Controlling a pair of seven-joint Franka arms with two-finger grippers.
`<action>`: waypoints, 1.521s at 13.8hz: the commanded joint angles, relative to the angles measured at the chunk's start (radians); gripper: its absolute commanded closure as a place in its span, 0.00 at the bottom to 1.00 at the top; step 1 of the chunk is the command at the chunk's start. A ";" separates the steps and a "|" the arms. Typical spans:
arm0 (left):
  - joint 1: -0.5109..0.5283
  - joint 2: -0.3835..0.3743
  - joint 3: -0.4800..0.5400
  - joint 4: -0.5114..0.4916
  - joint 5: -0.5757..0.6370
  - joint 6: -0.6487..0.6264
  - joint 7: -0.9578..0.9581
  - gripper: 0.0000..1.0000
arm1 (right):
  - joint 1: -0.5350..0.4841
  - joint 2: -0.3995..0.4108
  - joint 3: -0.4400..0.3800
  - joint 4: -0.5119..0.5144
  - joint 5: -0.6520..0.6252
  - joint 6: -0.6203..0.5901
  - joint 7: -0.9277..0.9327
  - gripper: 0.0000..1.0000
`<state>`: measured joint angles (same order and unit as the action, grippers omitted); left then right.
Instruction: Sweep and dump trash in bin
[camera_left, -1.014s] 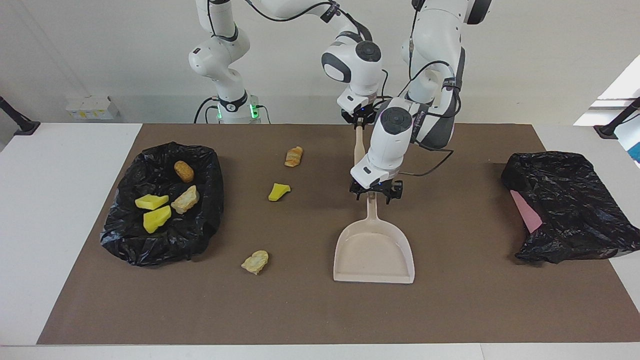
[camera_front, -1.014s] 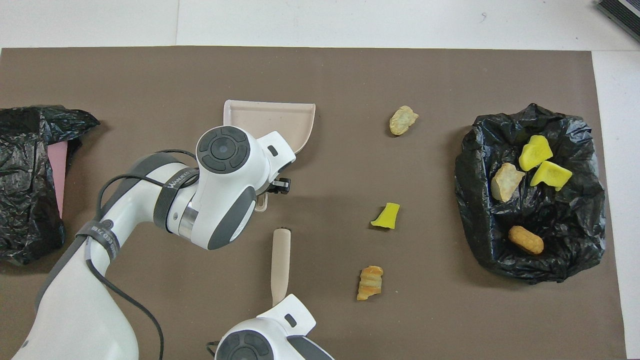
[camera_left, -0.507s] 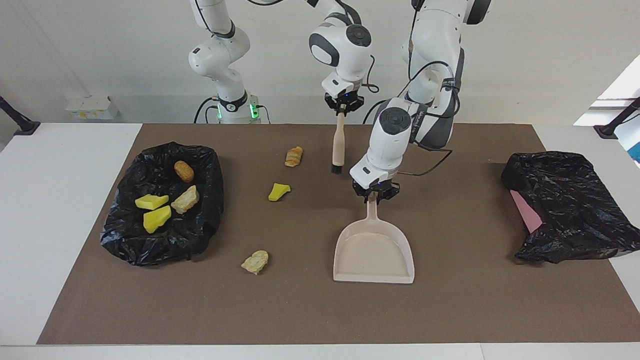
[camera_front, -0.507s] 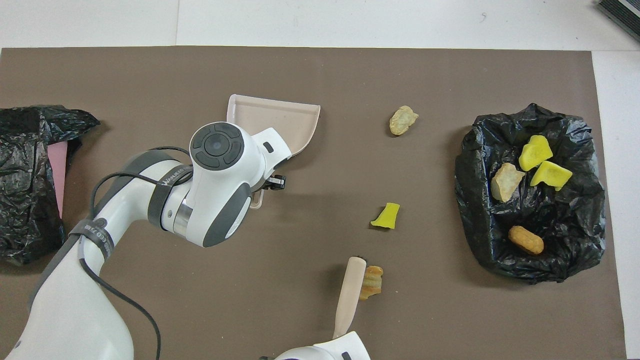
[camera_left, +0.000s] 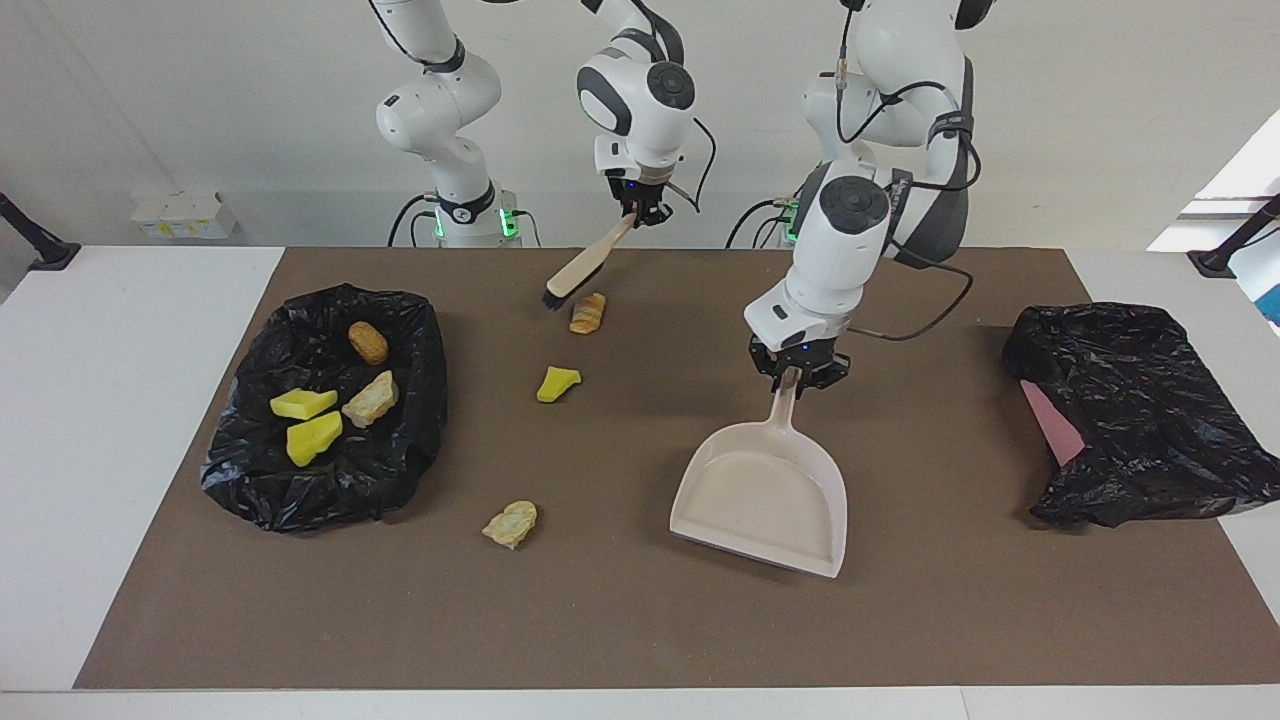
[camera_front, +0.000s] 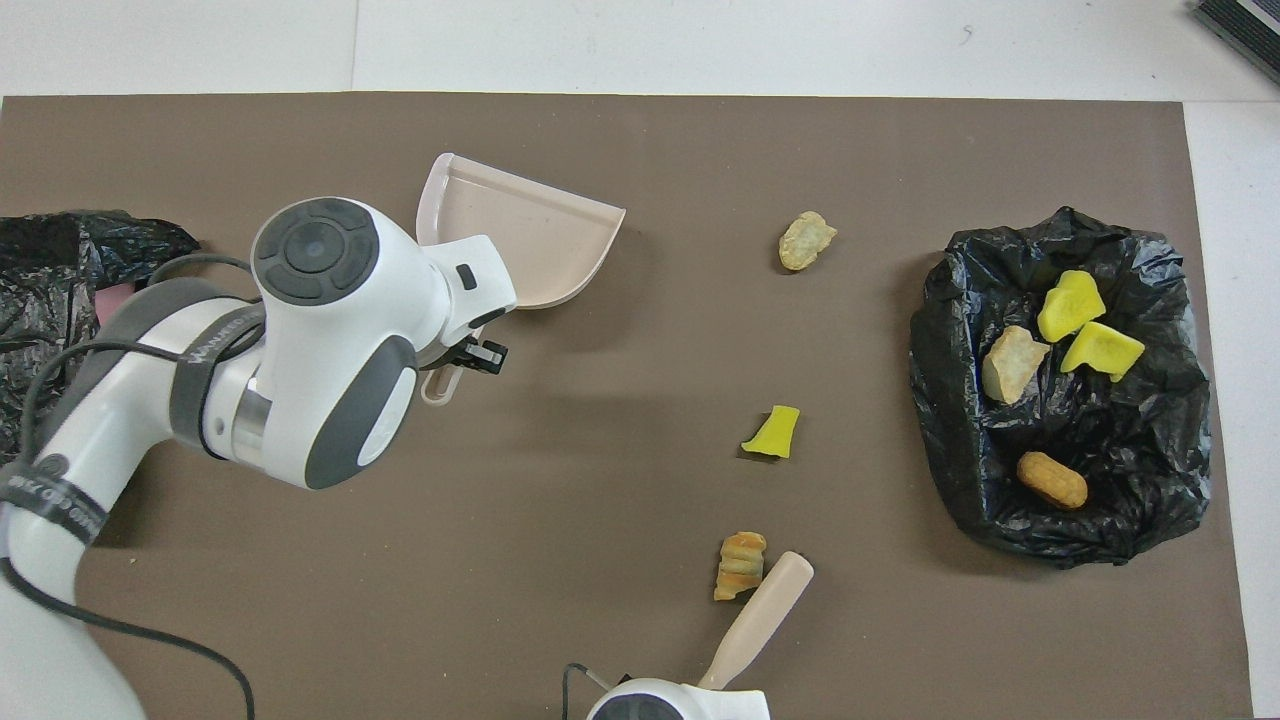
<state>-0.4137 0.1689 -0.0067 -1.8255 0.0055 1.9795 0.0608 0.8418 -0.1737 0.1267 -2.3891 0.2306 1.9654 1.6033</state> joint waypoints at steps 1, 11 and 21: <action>0.026 -0.081 -0.003 -0.058 0.014 -0.040 0.194 1.00 | -0.033 -0.053 0.008 -0.078 0.048 0.102 0.001 1.00; 0.193 -0.129 0.002 -0.127 0.019 -0.096 0.923 1.00 | -0.240 0.118 0.008 0.027 0.047 0.322 -0.391 1.00; 0.072 -0.129 -0.003 -0.237 0.149 0.035 1.011 1.00 | -0.263 0.255 0.007 0.309 0.029 0.186 -0.563 1.00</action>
<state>-0.3127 0.0846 -0.0218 -1.9901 0.1214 1.9559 1.0156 0.5842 0.0323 0.1327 -2.1876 0.2523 2.2334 1.0825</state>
